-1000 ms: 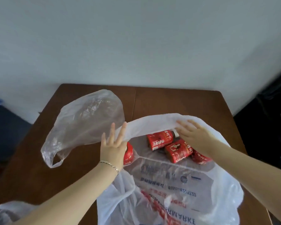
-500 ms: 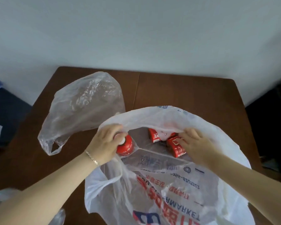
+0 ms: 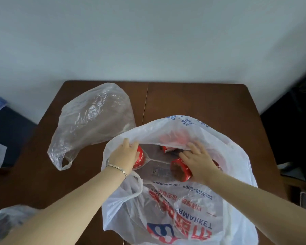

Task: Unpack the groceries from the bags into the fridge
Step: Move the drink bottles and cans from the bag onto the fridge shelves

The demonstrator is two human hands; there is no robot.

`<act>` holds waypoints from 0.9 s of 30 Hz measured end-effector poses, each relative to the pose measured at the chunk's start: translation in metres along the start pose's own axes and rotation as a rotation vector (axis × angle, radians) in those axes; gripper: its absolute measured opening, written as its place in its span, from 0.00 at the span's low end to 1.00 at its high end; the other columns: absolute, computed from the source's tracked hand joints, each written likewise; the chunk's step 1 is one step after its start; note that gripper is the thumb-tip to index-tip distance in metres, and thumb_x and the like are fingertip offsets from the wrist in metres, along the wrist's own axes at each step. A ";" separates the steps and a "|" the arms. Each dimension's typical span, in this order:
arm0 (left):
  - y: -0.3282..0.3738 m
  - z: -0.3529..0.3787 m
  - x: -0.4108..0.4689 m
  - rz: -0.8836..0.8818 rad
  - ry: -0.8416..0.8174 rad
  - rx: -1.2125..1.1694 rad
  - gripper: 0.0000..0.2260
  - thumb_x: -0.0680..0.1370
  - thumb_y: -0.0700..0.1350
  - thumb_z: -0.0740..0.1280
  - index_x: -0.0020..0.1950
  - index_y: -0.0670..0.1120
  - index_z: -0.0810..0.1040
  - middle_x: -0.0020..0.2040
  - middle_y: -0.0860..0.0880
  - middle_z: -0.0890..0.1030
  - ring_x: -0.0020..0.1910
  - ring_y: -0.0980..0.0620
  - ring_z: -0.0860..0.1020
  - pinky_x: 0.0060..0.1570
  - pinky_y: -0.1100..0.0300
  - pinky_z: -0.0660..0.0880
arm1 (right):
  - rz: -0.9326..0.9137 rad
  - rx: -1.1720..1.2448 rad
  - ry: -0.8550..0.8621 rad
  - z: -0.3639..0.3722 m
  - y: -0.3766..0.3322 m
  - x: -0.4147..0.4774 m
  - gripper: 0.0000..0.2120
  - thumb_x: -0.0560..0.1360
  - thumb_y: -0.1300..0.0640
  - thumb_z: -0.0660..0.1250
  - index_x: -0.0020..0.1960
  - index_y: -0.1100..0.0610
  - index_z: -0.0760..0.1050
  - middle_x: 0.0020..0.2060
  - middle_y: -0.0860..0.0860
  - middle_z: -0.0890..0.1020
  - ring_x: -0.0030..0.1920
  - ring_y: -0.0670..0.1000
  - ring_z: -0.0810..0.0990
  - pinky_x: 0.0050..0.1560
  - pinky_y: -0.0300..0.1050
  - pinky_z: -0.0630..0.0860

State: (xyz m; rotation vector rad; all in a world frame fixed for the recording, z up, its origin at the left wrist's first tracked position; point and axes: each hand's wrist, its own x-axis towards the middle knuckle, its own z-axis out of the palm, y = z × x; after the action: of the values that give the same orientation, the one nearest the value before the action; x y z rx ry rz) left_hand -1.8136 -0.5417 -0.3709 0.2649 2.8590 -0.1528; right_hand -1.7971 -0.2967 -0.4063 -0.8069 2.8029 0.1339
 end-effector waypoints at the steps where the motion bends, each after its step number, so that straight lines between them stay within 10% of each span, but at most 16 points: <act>1: 0.002 0.001 -0.002 -0.004 -0.005 -0.026 0.15 0.82 0.48 0.54 0.68 0.45 0.62 0.62 0.43 0.67 0.40 0.51 0.72 0.37 0.62 0.70 | 0.031 0.182 0.052 -0.002 -0.008 -0.010 0.40 0.42 0.33 0.76 0.51 0.50 0.80 0.47 0.46 0.83 0.59 0.56 0.77 0.69 0.56 0.55; 4: 0.011 0.002 -0.016 0.036 0.002 -0.071 0.16 0.82 0.45 0.57 0.68 0.44 0.63 0.62 0.43 0.66 0.41 0.50 0.75 0.38 0.64 0.68 | 0.341 0.814 0.092 -0.024 -0.038 -0.050 0.41 0.49 0.27 0.67 0.59 0.41 0.71 0.55 0.35 0.73 0.64 0.45 0.63 0.68 0.47 0.58; 7: 0.025 -0.001 -0.040 0.061 0.007 -0.174 0.14 0.79 0.47 0.59 0.63 0.45 0.68 0.61 0.46 0.67 0.49 0.48 0.75 0.42 0.63 0.71 | 0.624 1.499 0.146 -0.039 -0.057 -0.078 0.42 0.48 0.41 0.81 0.58 0.42 0.68 0.51 0.41 0.78 0.53 0.41 0.77 0.50 0.34 0.75; 13: 0.058 -0.006 -0.083 0.290 0.068 -0.307 0.08 0.74 0.51 0.60 0.43 0.46 0.69 0.47 0.51 0.67 0.38 0.52 0.69 0.36 0.62 0.70 | 1.256 2.560 -0.006 -0.042 -0.068 -0.096 0.28 0.68 0.49 0.71 0.64 0.57 0.66 0.49 0.62 0.79 0.48 0.59 0.79 0.46 0.51 0.79; 18: 0.076 -0.008 -0.098 0.470 0.202 -0.249 0.25 0.64 0.72 0.63 0.33 0.49 0.73 0.31 0.54 0.74 0.25 0.59 0.61 0.25 0.74 0.49 | 1.512 2.696 -0.066 -0.036 -0.063 -0.103 0.30 0.67 0.43 0.72 0.63 0.57 0.69 0.48 0.63 0.79 0.45 0.59 0.80 0.42 0.49 0.80; 22: 0.086 -0.014 -0.101 0.431 0.225 -0.330 0.33 0.67 0.71 0.62 0.62 0.48 0.69 0.50 0.53 0.80 0.44 0.55 0.79 0.36 0.67 0.66 | 1.448 2.603 -0.260 -0.035 -0.074 -0.104 0.31 0.66 0.42 0.72 0.60 0.61 0.72 0.41 0.62 0.81 0.41 0.58 0.80 0.38 0.47 0.79; 27: 0.081 -0.001 -0.098 0.570 0.387 -0.381 0.21 0.71 0.67 0.58 0.44 0.50 0.72 0.30 0.55 0.80 0.25 0.57 0.77 0.23 0.70 0.68 | 1.341 2.518 -0.465 -0.033 -0.075 -0.103 0.30 0.65 0.41 0.72 0.55 0.64 0.74 0.39 0.61 0.82 0.39 0.57 0.80 0.39 0.46 0.79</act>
State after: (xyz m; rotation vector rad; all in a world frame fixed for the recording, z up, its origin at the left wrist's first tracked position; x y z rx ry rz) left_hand -1.7055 -0.4790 -0.3497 1.1013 2.9486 0.6039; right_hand -1.6787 -0.3122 -0.3519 1.2945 0.6826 -1.8472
